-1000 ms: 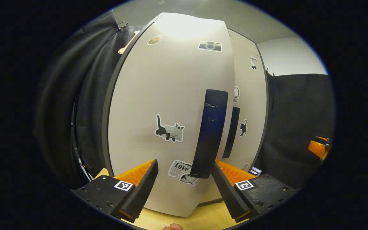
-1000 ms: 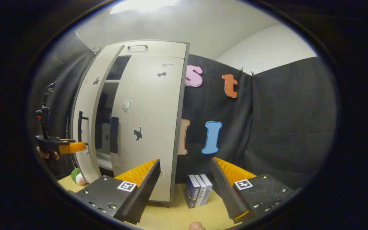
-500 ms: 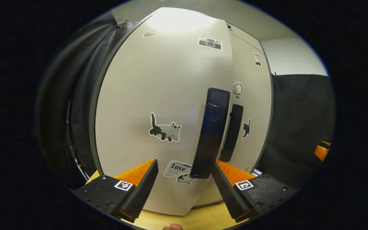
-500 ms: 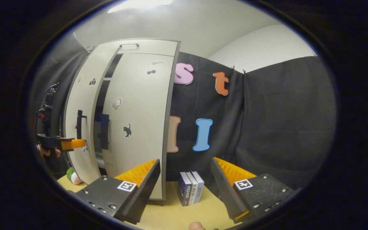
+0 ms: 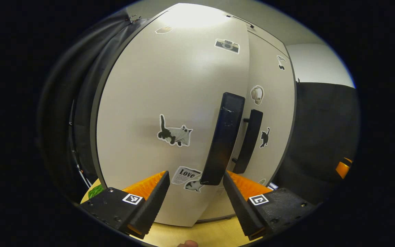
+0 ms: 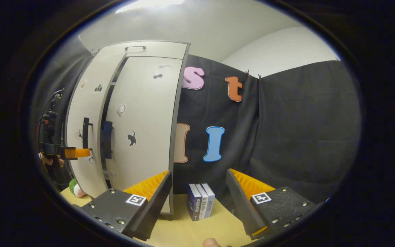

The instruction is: Grasp the bottle in the cabinet with the left hand and place it on the coaster, then close the right door with the right hand and the left door with the left hand.

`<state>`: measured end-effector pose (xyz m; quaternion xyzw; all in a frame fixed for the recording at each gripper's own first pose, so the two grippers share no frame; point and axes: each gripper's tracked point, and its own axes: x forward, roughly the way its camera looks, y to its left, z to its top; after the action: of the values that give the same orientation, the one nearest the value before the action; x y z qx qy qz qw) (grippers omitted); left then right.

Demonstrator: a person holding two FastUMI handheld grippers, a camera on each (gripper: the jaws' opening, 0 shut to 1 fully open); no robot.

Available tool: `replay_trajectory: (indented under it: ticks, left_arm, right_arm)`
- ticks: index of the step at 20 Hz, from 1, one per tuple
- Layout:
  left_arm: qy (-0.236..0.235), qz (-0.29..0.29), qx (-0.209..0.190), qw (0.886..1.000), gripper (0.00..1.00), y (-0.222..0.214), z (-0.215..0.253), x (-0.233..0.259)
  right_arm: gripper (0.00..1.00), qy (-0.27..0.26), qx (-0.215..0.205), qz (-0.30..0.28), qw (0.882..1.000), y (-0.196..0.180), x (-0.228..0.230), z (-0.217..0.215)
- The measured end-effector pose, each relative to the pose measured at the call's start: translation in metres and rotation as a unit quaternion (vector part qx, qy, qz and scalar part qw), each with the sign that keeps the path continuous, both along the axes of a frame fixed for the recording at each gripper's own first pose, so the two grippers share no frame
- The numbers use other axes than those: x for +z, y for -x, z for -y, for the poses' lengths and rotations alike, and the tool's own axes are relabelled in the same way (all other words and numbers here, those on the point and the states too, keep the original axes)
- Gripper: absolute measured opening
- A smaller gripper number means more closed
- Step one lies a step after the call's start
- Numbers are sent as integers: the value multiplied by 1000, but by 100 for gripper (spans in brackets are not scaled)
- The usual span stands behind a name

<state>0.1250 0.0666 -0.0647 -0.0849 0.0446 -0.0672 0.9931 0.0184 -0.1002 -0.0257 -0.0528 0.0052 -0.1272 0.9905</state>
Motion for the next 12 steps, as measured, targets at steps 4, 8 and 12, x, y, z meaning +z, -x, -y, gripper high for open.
replay_trajectory:
  ticks: [4,8,12]
  left_arm:
    - [-13,5,1,1000,97,14,2,6]
    - [-15,1,10,1000,97,32,3,14]
    - [-31,19,26,999,97,57,1,41]
  right_arm:
    - [96,-1,14,-1,1000,-4,0,-7]
    - [96,-7,27,-1,1000,-4,1,-12]
    - [96,-8,37,5,999,-6,10,-13]
